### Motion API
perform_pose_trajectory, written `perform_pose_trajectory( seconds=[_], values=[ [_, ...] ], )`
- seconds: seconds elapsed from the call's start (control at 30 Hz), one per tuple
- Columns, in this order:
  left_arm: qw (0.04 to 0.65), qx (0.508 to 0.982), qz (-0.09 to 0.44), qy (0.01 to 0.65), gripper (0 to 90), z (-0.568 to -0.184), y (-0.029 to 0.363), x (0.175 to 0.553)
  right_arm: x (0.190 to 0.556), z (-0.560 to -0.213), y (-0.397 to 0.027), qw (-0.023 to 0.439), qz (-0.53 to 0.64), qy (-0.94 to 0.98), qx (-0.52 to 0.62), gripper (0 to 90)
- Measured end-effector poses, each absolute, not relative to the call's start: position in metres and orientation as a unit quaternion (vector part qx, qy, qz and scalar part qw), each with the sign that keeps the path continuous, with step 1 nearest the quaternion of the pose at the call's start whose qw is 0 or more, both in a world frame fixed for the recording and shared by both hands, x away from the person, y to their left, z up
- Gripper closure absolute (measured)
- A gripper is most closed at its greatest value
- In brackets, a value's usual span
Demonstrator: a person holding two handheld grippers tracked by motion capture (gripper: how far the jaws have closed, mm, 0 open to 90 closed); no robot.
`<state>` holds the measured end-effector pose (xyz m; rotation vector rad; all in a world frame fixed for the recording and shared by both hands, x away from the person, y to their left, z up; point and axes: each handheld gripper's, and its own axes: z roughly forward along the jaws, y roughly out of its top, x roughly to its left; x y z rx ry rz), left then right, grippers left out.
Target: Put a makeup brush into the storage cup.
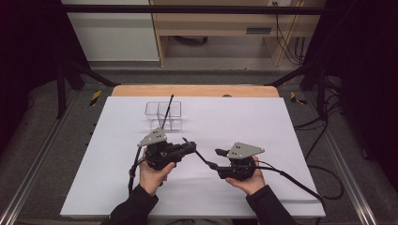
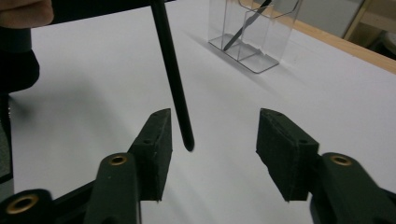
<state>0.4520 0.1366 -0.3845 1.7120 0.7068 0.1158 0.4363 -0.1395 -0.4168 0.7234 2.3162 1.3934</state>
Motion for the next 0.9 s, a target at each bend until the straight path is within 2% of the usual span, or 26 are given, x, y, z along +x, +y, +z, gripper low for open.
perform_pose_trajectory(
  seconds=[0.13,0.27,0.9],
  values=[
    [0.601,0.734,0.057,0.312,83.0,-0.381,0.146,0.453,0.436,-0.415,-0.143,0.188,0.487,0.809,0.268,33.4],
    [0.599,0.731,0.065,0.319,83.0,-0.378,0.155,0.454,0.437,-0.413,-0.15,0.193,0.488,0.801,0.288,28.4],
    [0.585,0.725,0.1,0.35,83.0,-0.367,0.182,0.457,0.442,-0.402,-0.194,0.211,0.502,0.76,0.356,15.1]
  ],
)
